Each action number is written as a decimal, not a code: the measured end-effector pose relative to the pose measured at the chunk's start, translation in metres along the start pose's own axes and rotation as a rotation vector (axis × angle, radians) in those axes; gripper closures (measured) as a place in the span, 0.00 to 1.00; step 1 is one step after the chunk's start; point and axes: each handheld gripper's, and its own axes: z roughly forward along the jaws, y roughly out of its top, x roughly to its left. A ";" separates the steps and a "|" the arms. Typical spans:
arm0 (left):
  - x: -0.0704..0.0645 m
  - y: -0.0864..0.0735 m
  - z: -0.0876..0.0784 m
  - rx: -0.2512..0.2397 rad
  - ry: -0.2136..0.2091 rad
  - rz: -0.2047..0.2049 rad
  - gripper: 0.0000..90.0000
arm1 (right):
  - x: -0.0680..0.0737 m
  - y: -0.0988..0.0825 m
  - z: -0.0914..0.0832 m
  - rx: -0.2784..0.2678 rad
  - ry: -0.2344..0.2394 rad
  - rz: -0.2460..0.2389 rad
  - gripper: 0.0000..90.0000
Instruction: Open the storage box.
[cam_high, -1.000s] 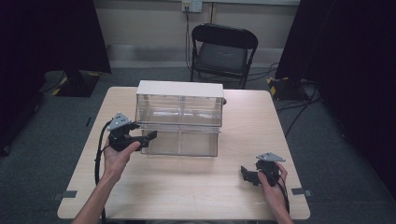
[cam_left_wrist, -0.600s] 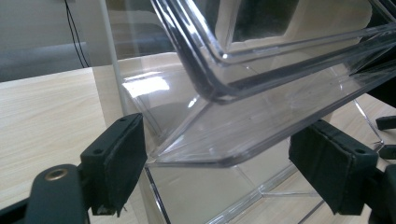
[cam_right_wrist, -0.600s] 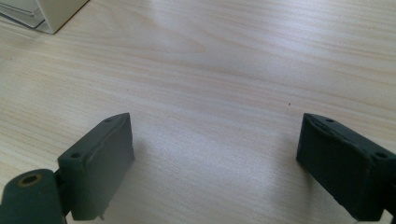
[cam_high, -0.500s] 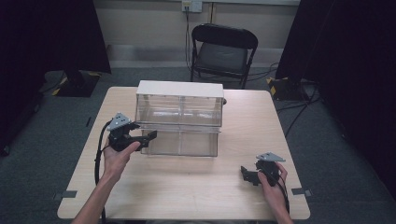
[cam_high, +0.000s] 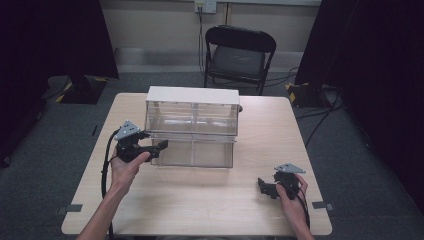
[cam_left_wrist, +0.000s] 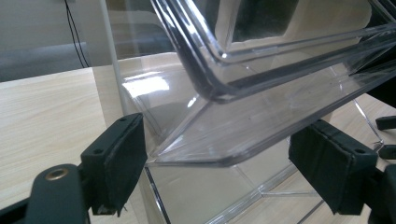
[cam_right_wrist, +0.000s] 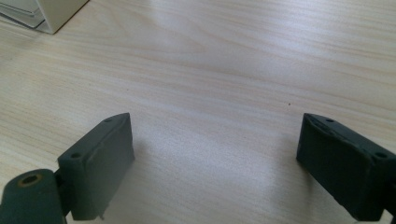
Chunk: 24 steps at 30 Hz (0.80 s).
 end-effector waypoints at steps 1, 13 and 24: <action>0.000 0.000 0.000 0.002 0.000 0.000 0.21 | 0.000 0.000 0.000 0.000 0.000 0.000 0.11; 0.000 0.000 0.000 0.000 0.002 -0.003 0.21 | 0.000 0.000 0.000 0.000 0.000 0.000 0.11; -0.001 0.000 -0.001 0.001 0.004 0.000 0.22 | 0.000 0.000 0.000 0.000 0.000 0.000 0.11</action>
